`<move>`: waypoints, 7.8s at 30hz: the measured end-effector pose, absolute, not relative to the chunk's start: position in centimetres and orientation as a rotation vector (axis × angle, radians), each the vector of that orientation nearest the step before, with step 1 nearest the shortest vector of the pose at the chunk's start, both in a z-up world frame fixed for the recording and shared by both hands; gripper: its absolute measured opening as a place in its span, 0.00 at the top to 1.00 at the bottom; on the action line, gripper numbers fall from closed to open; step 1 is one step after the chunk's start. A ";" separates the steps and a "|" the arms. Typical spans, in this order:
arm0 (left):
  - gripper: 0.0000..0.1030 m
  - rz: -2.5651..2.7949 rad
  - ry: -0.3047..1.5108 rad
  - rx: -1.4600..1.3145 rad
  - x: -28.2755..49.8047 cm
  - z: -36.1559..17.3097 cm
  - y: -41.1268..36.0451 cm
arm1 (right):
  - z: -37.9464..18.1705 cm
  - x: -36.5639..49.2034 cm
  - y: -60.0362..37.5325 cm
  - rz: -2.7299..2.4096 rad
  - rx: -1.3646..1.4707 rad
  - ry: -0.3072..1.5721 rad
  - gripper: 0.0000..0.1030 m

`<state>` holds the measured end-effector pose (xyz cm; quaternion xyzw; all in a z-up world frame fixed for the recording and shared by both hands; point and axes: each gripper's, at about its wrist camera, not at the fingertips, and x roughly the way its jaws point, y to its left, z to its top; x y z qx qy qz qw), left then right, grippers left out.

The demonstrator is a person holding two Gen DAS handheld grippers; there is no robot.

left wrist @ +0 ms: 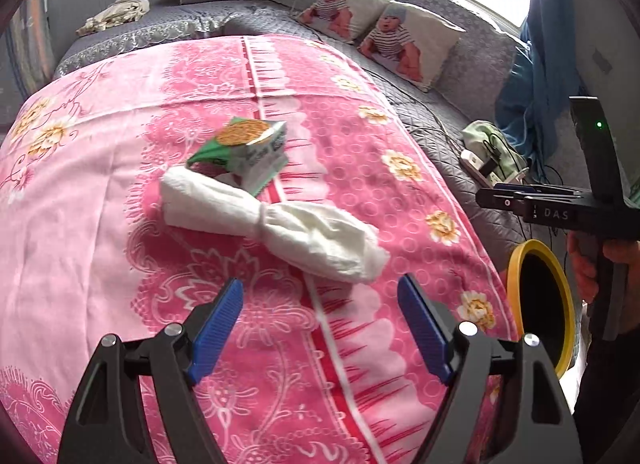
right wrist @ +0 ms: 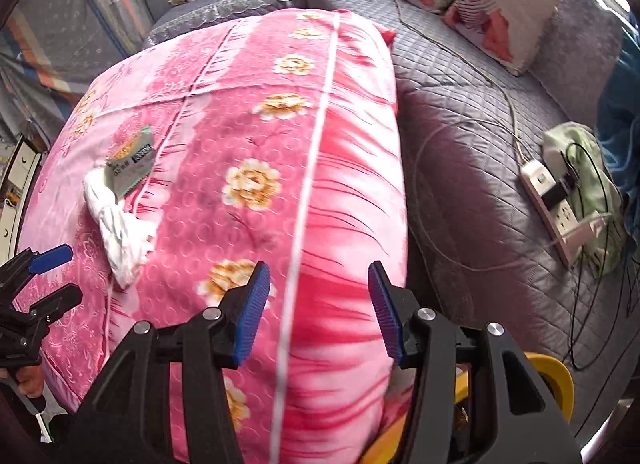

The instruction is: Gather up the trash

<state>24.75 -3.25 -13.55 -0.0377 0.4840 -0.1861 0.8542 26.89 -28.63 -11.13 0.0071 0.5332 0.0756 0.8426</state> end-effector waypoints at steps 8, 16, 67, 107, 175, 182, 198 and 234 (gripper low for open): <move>0.26 -0.321 1.029 -0.124 26.8 -14.5 0.8 | -10.1 32.0 -20.2 0.318 0.000 1.130 0.50; 0.26 -0.303 1.046 -0.167 28.7 -15.6 2.0 | -10.6 35.3 -14.9 0.425 0.022 1.177 0.49; 0.70 -0.348 0.989 -0.306 29.0 -18.3 1.0 | -14.3 43.8 -4.2 0.641 0.147 1.340 0.65; 0.88 -0.444 0.886 -0.201 25.0 -12.4 -3.5 | -5.8 36.8 -18.4 0.527 0.276 1.096 0.91; 0.54 -0.982 1.057 0.001 15.4 -13.8 -27.8 | -14.0 12.2 -53.6 -0.247 0.435 1.257 0.75; 0.54 -0.841 0.999 -0.087 18.2 -11.8 -20.6 | -12.5 13.3 -50.7 -0.212 0.373 1.252 0.75; 0.54 -0.373 0.925 -0.232 19.8 -11.3 1.6 | -10.5 20.8 -32.8 0.153 0.166 1.214 0.75; 0.08 0.072 0.381 -0.187 6.4 -2.2 10.5 | -2.9 9.2 -15.7 0.180 -0.024 0.550 0.16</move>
